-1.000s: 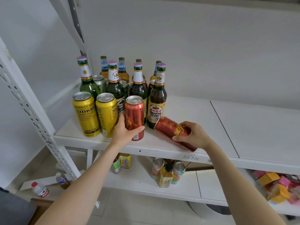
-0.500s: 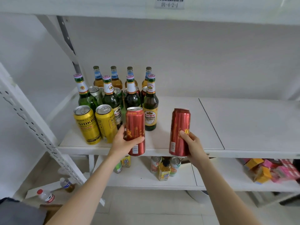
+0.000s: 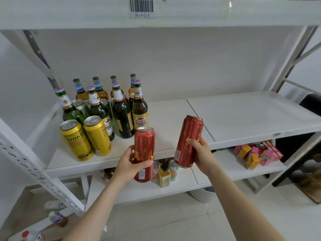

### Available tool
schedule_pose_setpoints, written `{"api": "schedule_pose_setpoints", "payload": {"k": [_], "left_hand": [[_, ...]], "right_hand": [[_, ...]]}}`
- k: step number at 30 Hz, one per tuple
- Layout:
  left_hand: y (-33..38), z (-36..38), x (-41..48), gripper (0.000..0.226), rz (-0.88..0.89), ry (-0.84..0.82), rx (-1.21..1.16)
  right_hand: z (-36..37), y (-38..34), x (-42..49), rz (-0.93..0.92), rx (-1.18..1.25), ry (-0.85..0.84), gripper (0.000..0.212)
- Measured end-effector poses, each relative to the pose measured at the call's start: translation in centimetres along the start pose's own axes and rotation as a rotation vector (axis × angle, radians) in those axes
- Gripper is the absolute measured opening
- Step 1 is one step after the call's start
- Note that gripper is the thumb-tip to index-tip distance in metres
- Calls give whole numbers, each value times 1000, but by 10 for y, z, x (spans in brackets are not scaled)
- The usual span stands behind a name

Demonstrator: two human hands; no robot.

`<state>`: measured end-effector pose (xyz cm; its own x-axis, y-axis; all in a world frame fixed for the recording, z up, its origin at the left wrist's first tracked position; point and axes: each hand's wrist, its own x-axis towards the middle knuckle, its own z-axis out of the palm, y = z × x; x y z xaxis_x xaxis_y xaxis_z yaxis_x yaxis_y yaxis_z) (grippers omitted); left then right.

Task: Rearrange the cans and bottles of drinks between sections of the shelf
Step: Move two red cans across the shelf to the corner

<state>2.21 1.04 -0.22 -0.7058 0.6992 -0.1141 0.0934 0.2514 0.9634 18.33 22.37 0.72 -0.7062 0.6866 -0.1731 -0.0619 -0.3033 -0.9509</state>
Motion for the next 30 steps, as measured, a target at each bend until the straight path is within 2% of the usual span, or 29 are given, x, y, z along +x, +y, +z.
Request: {"api": "schedule_pose_setpoints", "payload": {"k": [4,8,13,16,20,23,27,30], "left_hand": [[8,27,3,57,17,-33,8],[19,62,13,58,24,-41,5],[39,129,22,55,49,-19,-4],[50,176,24,56,55,-1,-22],[61,235,27,54,45,-8,-49],[70,272,34,62,36,-14,-51],[90,313,50,68,29,-45,-41],[107,342,69,62,50,-77,-18]], "right_hand": [[-26,-7,-3,-14,15,38,57],[-63,-20,-2,-31,10,66,53],[-124,-43,1,-36,-43,52,31],[-165,-56,3,-35,-86,30,31],[-222,-69,9,-25,-137,7,42],[-261,-78,17,-18,-145,12,44],[-303,-91,28,-12,-113,42,58],[-332,-102,40,-22,-101,66,50]]}}
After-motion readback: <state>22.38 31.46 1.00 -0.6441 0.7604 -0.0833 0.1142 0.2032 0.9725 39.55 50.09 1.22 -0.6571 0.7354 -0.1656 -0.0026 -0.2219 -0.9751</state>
